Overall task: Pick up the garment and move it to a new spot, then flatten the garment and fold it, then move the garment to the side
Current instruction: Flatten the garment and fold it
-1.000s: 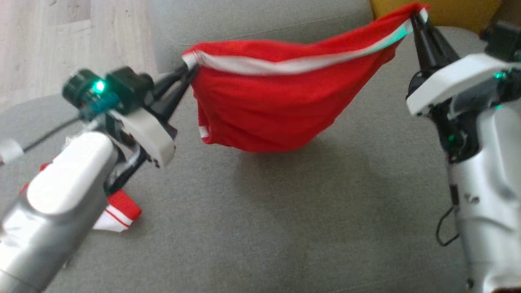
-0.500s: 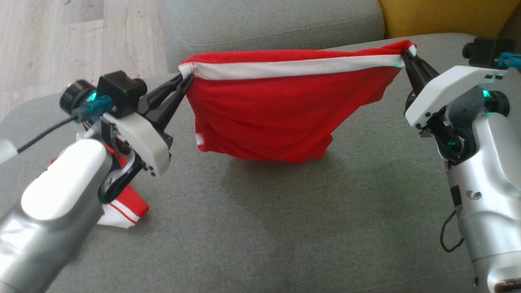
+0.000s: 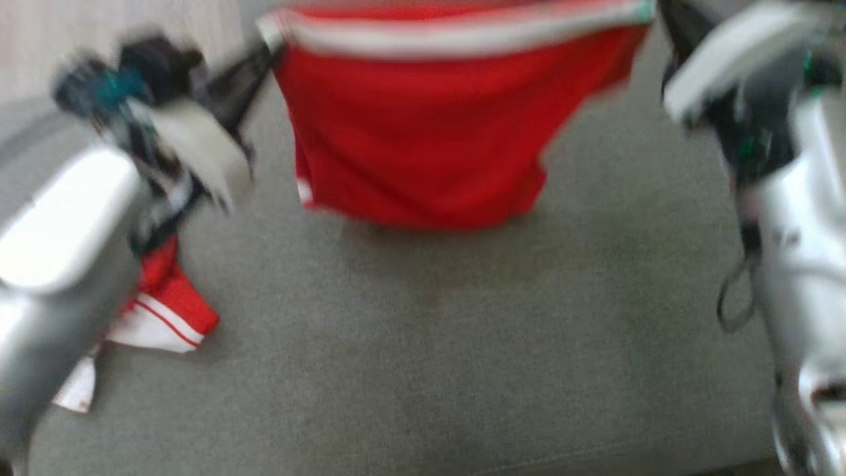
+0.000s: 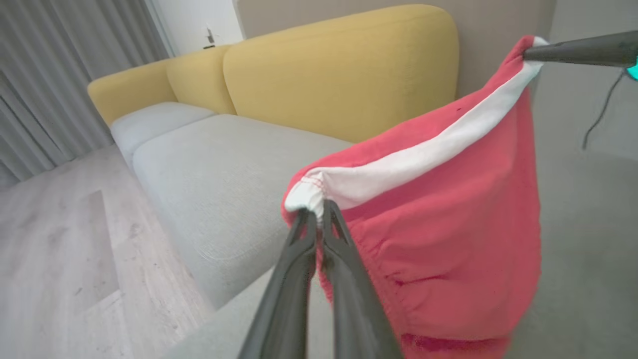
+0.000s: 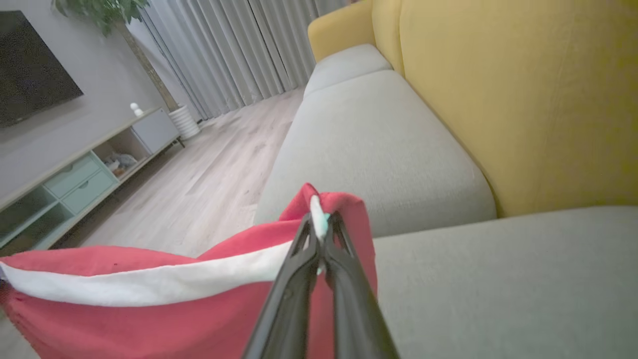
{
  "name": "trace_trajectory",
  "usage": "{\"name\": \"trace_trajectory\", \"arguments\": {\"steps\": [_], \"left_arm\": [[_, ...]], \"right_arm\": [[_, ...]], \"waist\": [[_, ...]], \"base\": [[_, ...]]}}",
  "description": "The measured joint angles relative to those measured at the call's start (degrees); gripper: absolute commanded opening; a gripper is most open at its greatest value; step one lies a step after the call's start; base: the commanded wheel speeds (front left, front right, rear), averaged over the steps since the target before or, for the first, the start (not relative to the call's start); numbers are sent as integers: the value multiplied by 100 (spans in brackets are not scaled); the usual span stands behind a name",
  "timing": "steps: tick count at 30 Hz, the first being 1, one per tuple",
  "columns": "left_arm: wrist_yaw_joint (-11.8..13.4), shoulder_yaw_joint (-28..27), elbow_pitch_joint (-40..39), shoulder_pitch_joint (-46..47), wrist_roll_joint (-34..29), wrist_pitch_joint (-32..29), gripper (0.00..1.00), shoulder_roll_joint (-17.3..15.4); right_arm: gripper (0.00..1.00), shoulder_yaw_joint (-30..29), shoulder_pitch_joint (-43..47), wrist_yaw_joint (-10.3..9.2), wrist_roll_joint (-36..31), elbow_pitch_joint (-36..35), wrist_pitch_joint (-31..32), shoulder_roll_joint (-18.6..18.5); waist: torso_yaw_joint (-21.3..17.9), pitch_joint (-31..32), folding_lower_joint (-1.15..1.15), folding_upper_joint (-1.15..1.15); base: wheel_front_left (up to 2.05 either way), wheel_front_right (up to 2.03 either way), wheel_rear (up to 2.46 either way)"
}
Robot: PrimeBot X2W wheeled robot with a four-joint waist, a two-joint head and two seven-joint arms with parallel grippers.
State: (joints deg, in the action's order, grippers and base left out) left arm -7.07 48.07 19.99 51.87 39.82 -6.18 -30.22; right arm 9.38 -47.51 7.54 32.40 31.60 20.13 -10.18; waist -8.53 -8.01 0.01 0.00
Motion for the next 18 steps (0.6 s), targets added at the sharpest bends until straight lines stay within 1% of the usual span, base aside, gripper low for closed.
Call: {"name": "trace_trajectory", "arguments": {"steps": [3, 5, 8, 11, 14, 16, 18], "left_arm": [[-2, -37, 464, 776, -108, -5, 0, 87], [-1, -191, 846, 1292, -199, 101, 0, 222], [57, -437, 1388, 2100, -314, 506, 0, 470], [87, -581, 1803, 2724, -466, 980, 0, 688], [82, -568, 2154, 2863, -503, 1384, 0, 888], [48, -497, 2345, 2700, -506, 1562, 0, 1016], [23, -309, 2462, 2434, -506, 1697, 0, 1088]], "right_arm": [[0, 4, -866, -1, -44, 421, -230, 98], [0, -127, -1470, 0, -113, 789, -593, 186], [0, -479, -2358, 0, -220, 1365, -1371, 319], [0, -624, -2982, 0, -360, 1853, -2006, 410], [0, -581, -3059, 0, -356, 2327, -2285, 444], [0, -423, -2869, -1, -352, 2610, -2334, 446], [0, -312, -2601, 0, -271, 2816, -2369, 439]], "waist": [[-36, -322, 0, 0], [-63, -532, 1, 0], [-99, -835, 1, 0], [-117, -1077, 1, 0], [-88, -1191, 2, 0], [-37, -1185, 0, 0], [2, -1164, -2, 0]], "base": [[0, 0, 0], [0, 0, 0], [0, 0, 0], [0, 0, 0], [0, 0, 0], [0, 0, 0], [0, 0, 0]]}}
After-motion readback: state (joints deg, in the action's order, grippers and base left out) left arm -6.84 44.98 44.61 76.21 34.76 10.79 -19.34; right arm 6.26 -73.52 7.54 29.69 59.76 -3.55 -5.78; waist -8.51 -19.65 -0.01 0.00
